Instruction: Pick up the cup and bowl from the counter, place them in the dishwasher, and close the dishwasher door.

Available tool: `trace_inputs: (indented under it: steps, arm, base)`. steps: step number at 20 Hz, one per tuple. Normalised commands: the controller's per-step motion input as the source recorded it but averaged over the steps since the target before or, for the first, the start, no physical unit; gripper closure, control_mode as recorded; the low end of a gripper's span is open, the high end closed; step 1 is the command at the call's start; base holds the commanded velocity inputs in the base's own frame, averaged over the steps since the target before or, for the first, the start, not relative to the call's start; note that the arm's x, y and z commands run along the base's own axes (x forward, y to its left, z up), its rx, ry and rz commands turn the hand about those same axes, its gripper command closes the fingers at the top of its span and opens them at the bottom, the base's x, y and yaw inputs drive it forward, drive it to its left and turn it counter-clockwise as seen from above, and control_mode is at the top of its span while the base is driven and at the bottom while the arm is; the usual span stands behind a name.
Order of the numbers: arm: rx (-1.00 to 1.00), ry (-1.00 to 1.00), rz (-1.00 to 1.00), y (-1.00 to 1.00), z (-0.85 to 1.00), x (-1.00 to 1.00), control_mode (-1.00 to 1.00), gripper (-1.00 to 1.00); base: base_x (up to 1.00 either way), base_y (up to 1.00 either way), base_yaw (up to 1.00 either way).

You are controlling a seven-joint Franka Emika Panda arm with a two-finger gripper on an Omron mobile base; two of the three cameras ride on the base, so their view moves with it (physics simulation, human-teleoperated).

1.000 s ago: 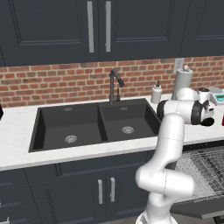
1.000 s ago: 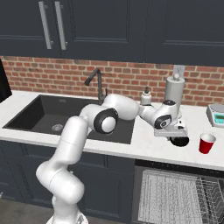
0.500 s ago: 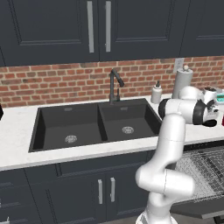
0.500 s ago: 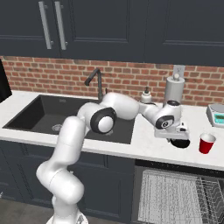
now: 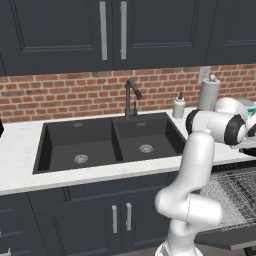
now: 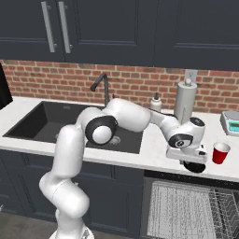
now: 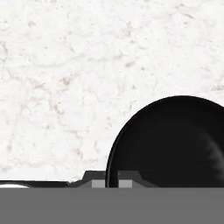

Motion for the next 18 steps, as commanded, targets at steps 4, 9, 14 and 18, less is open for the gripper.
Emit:
trace_inputs:
  steps: [4,9,14,18]
  arm:
    - [0.12,-0.13,0.14,0.00,0.00,-1.00,-1.00,1.00]
    - [0.12,-0.18,0.23,0.00,0.00,-0.99,-1.00,1.00]
    - [0.13,-0.12,0.27,0.00,-0.22,-0.73,-1.00,1.00]
    - [0.07,-0.10,0.24,0.00,-0.40,-0.40,-1.00,1.00]
  base:
    - [0.00,0.00,0.00]
    - [0.00,0.00,0.00]
    - [0.00,0.00,0.00]
    - [0.00,0.00,0.00]
